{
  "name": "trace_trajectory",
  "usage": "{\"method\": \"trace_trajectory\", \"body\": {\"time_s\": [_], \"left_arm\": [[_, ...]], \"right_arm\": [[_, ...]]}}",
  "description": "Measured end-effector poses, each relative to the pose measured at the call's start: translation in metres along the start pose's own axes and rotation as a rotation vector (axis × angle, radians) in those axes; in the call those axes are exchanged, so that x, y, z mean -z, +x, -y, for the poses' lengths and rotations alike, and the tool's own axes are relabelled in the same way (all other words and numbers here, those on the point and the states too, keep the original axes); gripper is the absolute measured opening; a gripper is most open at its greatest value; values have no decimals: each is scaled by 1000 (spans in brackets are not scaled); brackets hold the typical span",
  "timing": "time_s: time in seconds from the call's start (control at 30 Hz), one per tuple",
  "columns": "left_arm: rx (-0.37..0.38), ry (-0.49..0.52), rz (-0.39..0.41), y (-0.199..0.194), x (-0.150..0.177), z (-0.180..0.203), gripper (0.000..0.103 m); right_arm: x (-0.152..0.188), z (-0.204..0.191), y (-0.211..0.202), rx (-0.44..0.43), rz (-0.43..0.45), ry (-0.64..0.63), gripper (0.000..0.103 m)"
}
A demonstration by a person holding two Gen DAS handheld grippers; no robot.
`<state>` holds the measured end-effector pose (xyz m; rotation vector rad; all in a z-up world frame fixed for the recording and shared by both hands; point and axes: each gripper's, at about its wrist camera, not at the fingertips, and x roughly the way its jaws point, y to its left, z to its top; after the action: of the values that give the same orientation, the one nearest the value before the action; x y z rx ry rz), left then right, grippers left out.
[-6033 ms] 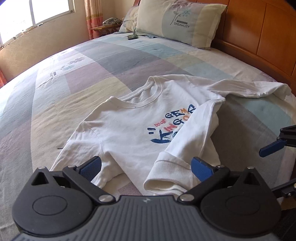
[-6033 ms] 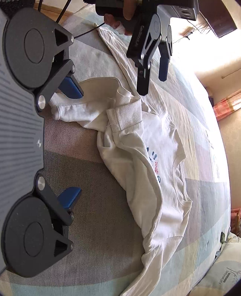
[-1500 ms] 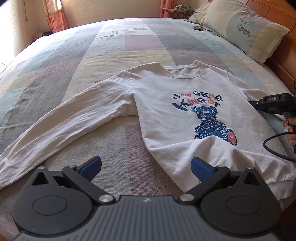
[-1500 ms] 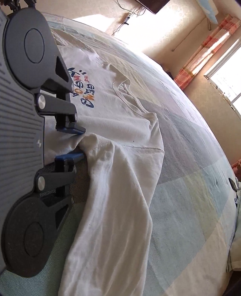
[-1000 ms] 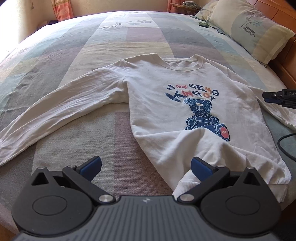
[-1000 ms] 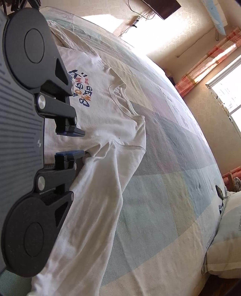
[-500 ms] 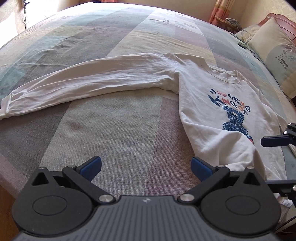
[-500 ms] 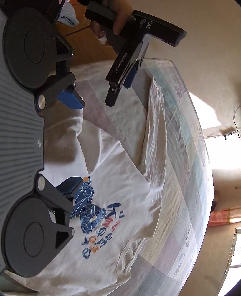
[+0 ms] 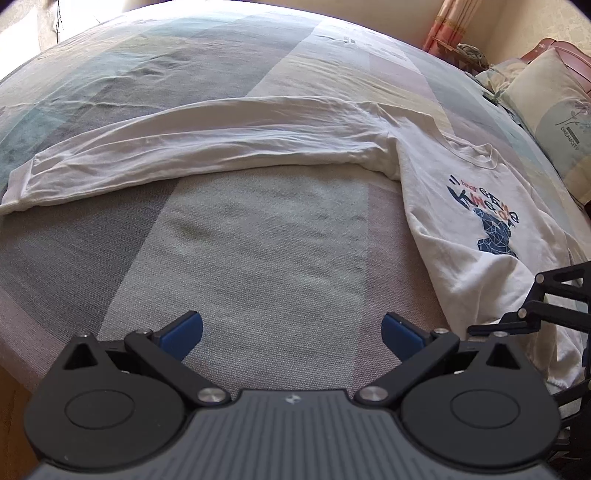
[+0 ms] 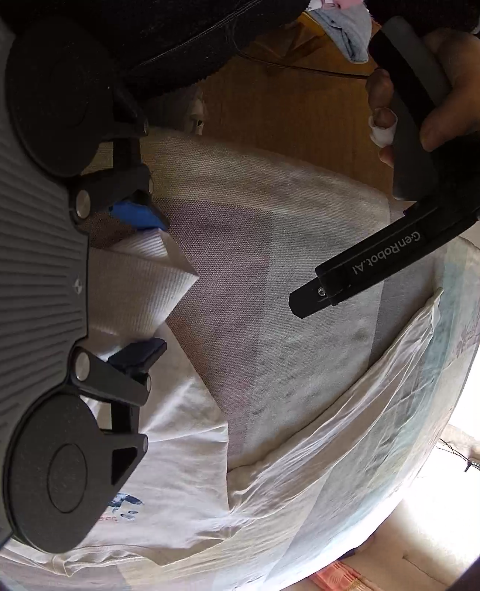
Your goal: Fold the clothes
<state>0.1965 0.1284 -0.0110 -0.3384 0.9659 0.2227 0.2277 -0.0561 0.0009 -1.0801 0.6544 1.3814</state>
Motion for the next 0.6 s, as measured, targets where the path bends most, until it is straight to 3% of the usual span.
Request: {"method": "trace_trajectory", "body": {"time_s": [0.07, 0.17, 0.3, 0.43, 0.6], "left_arm": [[23, 36, -1, 4, -8, 0, 103], [70, 93, -5, 10, -20, 5, 103], [145, 193, -22, 19, -33, 23, 102], [227, 301, -35, 25, -37, 49, 102], [259, 382, -60, 31, -28, 79, 102]], "right_arm": [[1, 9, -9, -4, 13, 62, 36], [12, 33, -29, -9, 59, 253, 30], [46, 76, -58, 27, 149, 626, 29], [103, 110, -82, 78, 262, 1018, 29], [172, 130, -76, 110, 328, 1395, 30]]}}
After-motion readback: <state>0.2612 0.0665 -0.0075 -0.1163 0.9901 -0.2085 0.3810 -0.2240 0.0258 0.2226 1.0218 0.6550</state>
